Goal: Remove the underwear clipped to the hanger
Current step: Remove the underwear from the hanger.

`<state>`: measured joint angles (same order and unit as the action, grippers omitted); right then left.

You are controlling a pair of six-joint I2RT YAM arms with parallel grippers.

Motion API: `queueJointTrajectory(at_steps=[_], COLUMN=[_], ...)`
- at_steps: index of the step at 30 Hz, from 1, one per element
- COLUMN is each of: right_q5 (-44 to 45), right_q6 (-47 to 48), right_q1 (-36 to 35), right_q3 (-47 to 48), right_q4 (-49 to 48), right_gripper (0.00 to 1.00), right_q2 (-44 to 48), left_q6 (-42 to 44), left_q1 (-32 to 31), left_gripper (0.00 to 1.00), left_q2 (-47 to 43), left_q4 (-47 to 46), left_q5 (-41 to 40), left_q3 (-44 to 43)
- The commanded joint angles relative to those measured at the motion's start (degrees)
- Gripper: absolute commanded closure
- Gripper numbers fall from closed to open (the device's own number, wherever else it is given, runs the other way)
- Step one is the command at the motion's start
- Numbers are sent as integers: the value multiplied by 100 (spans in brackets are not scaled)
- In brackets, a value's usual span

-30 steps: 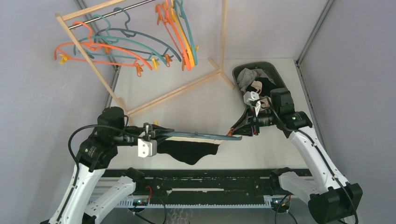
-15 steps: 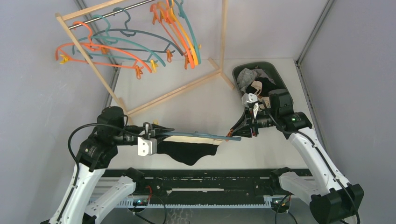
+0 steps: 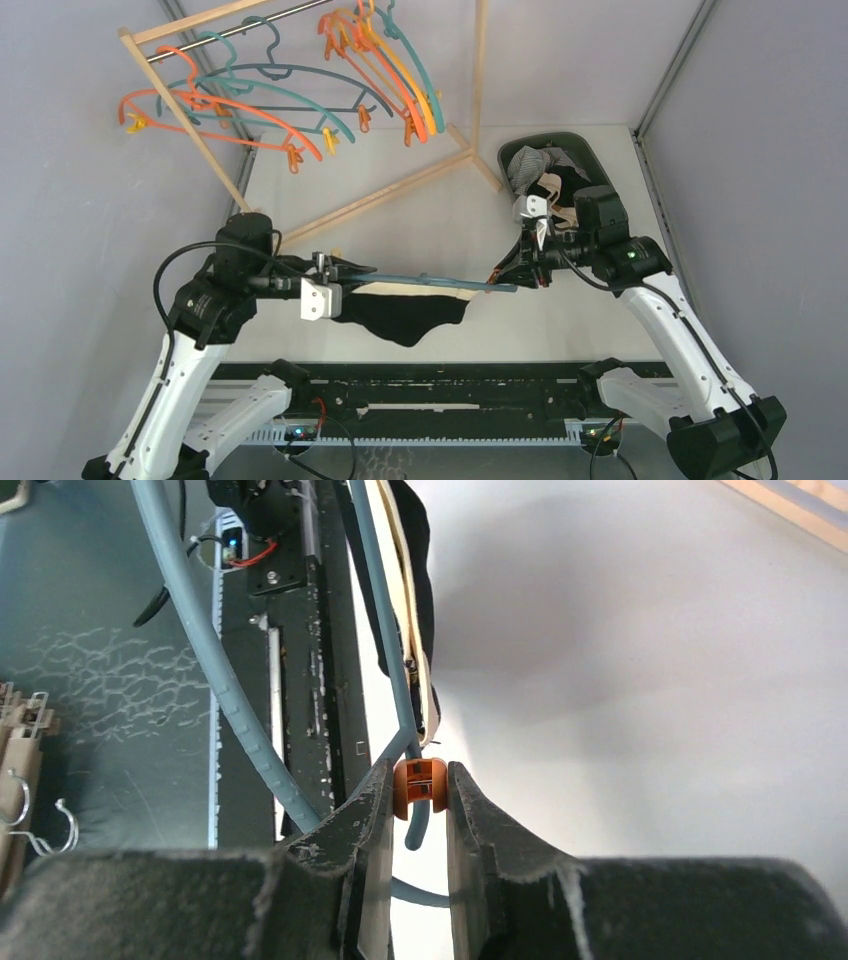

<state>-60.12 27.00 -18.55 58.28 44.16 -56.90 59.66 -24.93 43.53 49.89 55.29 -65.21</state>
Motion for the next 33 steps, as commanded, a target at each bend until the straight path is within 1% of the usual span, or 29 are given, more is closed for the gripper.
queueJointTrajectory(at_steps=[1,9,12,16,21,23,26,28,33], right_q5=[620,983,850,643,316,245,326,376,469], right_q6=[337,731,674,435,-15,-168,-126,-52,77], right_q1=[-79,-130,-208,-374,-429,-430,-417,-385,-325], right_q3=[427,709,720,660,361,294,289,289,297], right_q4=[295,825,879,731,130,-26,-28,36,237], right_gripper=[100,100,100,100,100,100,100,95,75], right_q2=[87,-7,-93,-175,-140,-141,-147,-141,-74], left_q6=[347,380,366,84,-469,-536,-575,-572,-537], left_q1=[36,36,34,32,33,52,59,60,68], left_gripper=[100,100,100,100,100,100,100,100,100], left_q2=[11,-66,-34,-69,-247,-310,-335,-351,-358], left_q4=[90,113,105,-206,-930,-1055,-1053,-1045,-1009], left_q5=[309,243,330,459,483,483,470,438,335], left_q3=[-423,-393,-407,-274,65,108,76,55,64])
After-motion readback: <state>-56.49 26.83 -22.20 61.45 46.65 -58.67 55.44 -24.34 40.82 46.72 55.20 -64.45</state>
